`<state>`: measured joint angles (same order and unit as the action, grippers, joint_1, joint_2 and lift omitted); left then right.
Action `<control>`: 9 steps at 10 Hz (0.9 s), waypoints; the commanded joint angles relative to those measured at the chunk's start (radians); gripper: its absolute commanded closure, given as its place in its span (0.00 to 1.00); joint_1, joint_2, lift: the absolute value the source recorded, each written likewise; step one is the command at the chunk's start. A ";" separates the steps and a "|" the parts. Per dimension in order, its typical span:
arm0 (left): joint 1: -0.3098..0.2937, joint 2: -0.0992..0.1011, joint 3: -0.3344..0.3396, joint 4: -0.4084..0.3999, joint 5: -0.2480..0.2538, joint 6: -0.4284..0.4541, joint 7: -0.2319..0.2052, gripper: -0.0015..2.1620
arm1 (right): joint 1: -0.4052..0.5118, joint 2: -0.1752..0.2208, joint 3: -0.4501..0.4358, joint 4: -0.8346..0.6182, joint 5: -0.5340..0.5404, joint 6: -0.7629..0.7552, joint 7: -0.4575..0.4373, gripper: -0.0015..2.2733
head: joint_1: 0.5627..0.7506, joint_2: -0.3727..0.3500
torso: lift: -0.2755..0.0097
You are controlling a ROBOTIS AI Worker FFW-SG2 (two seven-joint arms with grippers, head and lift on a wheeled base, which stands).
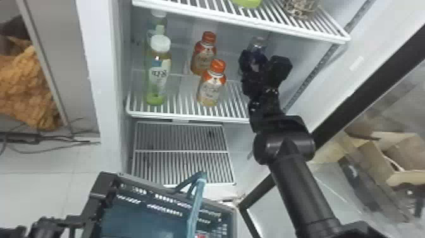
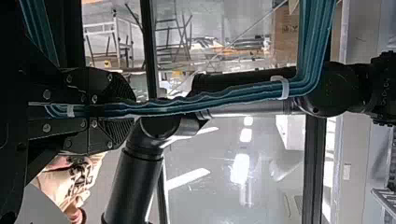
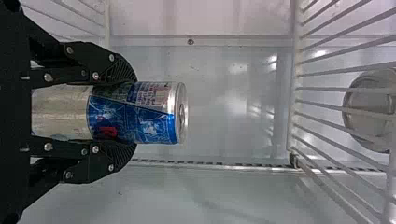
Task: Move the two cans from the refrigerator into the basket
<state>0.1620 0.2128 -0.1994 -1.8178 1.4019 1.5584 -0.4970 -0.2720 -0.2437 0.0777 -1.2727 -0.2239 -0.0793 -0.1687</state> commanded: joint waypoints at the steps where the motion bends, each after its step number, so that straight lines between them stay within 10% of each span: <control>1: 0.000 -0.001 -0.004 0.000 0.004 0.013 0.000 0.56 | 0.009 0.000 0.000 -0.010 0.001 -0.016 0.000 0.39 | 0.70 0.03 | 0.03; 9: -0.005 -0.001 -0.008 0.000 0.004 0.013 0.000 0.56 | 0.188 0.000 -0.056 -0.245 -0.005 -0.051 0.032 0.39 | 0.70 0.03 | 0.03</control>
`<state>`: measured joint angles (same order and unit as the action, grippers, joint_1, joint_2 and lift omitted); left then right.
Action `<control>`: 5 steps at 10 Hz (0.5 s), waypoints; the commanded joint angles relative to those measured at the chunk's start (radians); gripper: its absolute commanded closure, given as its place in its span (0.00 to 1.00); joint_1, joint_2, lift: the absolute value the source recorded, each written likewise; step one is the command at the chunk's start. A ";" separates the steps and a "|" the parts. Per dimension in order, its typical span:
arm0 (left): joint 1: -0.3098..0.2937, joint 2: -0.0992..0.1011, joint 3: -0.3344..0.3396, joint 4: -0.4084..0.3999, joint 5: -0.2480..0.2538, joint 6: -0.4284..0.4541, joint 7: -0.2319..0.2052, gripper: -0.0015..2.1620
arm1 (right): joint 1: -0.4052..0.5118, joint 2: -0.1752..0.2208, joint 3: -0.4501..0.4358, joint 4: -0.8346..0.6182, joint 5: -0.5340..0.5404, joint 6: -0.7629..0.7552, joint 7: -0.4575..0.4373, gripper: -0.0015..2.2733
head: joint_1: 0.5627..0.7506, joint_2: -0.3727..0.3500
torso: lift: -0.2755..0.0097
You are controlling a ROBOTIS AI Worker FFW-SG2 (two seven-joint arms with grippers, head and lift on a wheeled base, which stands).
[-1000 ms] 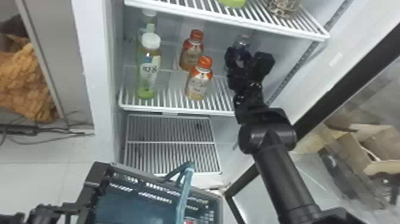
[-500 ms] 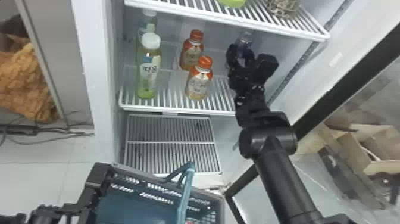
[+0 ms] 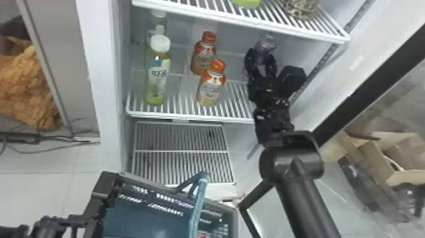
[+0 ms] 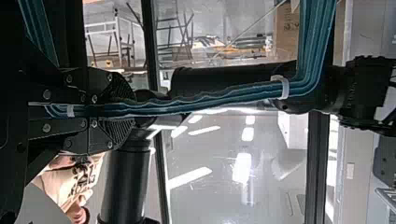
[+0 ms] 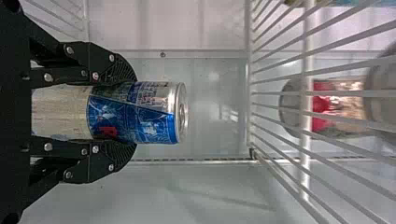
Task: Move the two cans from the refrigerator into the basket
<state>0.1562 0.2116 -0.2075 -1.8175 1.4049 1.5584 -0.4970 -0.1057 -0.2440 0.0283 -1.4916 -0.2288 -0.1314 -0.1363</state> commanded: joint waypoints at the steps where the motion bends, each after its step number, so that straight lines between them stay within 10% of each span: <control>1: 0.001 -0.001 0.000 0.000 0.001 0.013 0.000 0.56 | 0.059 0.000 -0.020 -0.068 -0.005 0.004 0.007 0.39 | 0.70 0.03 | 0.03; 5: 0.003 -0.001 0.002 0.000 0.003 0.013 0.000 0.56 | 0.221 0.000 -0.086 -0.282 -0.018 0.090 0.043 0.39 | 0.70 0.03 | 0.03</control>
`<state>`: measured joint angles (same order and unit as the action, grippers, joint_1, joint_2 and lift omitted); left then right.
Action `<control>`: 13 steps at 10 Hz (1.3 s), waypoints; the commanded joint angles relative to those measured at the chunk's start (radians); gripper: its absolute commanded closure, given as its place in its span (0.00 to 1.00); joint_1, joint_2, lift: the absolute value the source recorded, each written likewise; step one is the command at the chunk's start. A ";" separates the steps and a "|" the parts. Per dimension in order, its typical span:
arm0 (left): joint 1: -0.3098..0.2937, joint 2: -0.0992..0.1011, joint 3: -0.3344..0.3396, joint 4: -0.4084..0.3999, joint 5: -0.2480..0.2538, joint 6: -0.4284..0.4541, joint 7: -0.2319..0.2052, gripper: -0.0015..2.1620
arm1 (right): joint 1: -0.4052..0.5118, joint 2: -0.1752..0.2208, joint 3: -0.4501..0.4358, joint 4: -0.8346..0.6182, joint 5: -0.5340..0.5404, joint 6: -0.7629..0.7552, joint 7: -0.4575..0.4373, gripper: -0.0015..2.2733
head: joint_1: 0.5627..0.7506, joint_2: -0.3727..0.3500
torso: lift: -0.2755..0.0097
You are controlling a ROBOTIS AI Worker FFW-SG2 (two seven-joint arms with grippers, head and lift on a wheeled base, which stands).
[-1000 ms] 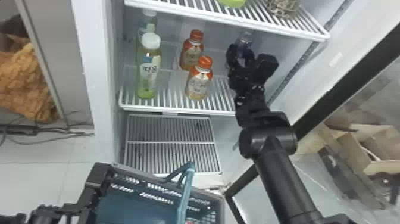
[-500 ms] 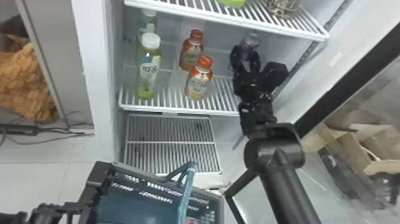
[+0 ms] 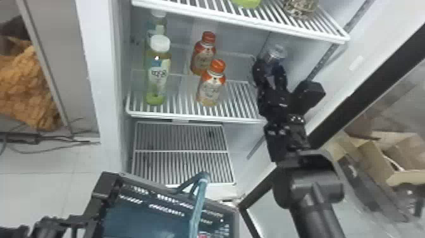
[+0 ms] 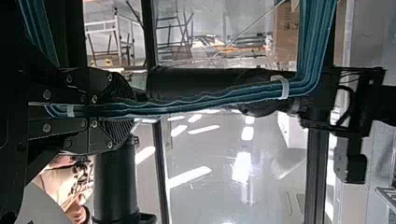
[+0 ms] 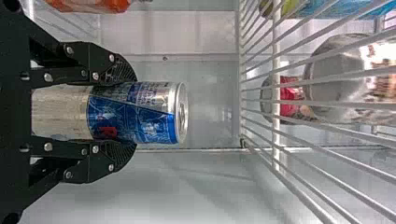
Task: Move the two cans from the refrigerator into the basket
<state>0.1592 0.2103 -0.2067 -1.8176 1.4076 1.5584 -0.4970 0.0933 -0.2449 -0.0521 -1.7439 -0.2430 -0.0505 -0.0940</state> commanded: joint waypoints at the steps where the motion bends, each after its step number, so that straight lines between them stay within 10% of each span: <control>1: 0.000 0.000 0.001 0.000 0.000 0.013 0.000 0.56 | 0.054 0.001 -0.008 -0.071 -0.020 0.023 0.005 0.39 | 0.70 0.03 | 0.03; 13: 0.005 0.000 0.001 0.000 0.000 0.013 0.000 0.56 | 0.422 0.032 -0.088 -0.503 -0.118 0.158 0.066 0.39 | 0.70 0.03 | 0.03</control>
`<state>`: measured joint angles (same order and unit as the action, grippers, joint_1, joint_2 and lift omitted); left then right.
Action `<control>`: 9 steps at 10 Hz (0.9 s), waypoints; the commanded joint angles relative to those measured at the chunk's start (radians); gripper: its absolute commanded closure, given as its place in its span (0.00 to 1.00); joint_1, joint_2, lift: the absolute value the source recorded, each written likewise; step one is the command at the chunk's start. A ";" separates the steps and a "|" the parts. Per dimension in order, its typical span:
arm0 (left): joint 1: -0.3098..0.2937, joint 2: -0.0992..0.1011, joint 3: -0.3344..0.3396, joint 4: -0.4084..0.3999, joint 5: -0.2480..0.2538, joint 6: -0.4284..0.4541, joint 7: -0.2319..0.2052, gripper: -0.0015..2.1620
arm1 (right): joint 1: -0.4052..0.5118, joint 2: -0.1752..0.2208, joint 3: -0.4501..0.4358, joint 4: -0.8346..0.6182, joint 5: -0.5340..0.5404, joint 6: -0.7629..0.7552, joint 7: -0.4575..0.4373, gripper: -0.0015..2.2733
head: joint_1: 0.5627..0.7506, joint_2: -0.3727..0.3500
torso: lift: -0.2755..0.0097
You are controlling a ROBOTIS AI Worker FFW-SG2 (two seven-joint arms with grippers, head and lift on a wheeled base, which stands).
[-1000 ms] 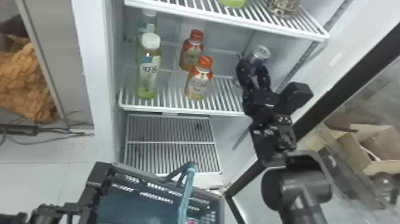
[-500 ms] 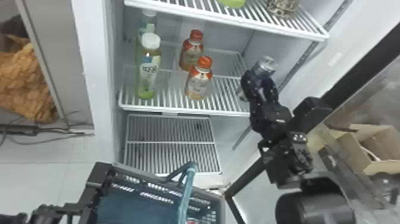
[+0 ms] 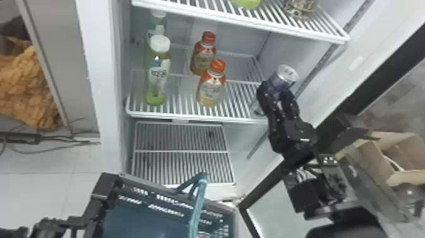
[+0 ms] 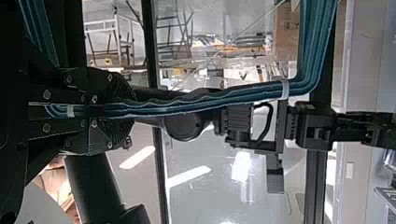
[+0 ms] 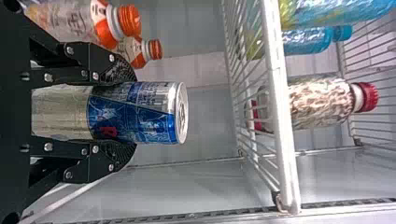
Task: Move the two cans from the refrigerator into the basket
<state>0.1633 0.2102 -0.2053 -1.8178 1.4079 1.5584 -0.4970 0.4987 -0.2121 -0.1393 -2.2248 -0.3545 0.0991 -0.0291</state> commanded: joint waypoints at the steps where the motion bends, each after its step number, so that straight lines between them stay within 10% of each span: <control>1: 0.001 0.000 0.002 0.000 0.000 0.013 0.000 0.56 | 0.051 -0.004 0.000 -0.069 -0.026 0.036 0.011 0.39 | 0.70 0.03 | 0.03; 9: 0.006 -0.005 0.008 -0.002 0.000 0.013 0.000 0.56 | 0.257 0.028 0.002 -0.277 -0.190 0.271 0.026 0.39 | 0.70 0.03 | 0.03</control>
<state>0.1692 0.2062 -0.1978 -1.8177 1.4079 1.5584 -0.4970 0.7470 -0.1865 -0.1377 -2.4979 -0.5386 0.3599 -0.0029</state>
